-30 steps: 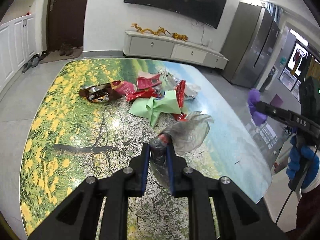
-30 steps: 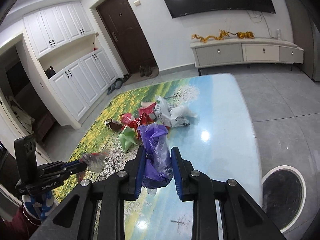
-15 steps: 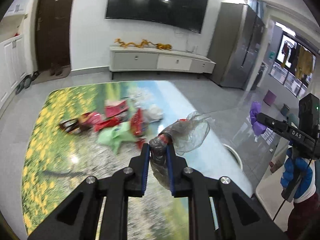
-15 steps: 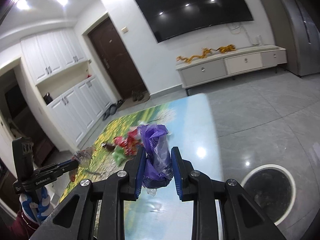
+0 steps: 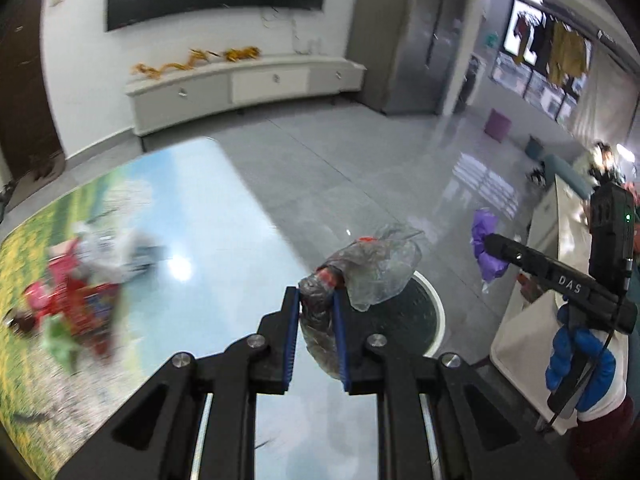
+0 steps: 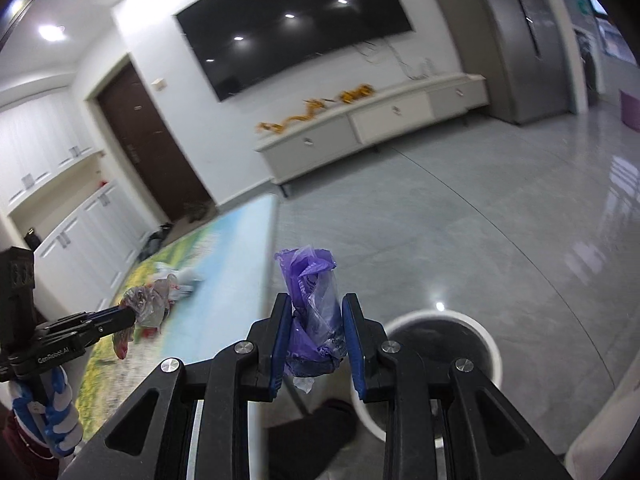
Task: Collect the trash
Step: 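Carry both held items with both tools over the trash bin, then open both tools to drop the items into the trash bin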
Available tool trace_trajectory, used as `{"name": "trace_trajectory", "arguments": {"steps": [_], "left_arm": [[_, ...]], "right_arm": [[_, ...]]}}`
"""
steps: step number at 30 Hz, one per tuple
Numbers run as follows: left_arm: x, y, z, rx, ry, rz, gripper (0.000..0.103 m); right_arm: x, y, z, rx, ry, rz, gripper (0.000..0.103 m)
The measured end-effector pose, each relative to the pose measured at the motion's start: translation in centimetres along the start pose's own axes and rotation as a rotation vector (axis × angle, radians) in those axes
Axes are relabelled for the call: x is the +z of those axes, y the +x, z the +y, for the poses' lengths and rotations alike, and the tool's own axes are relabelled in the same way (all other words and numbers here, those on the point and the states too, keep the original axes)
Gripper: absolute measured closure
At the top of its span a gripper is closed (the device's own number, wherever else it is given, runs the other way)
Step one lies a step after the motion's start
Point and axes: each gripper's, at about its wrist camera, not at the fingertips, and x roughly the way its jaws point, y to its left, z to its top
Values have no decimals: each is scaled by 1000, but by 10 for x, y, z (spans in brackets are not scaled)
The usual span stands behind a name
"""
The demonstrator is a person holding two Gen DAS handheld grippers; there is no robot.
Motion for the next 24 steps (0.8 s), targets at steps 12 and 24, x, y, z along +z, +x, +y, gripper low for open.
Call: {"name": "trace_trajectory", "arguments": {"steps": [12,24], "left_arm": [[25,124,-51,-120,-8,185,83],[30,145,-40,-220,-83,201,51]], "right_arm": [[-29,58,-96,-118,160,146,76],[-46,89,-119,-193,230,215,59]]}}
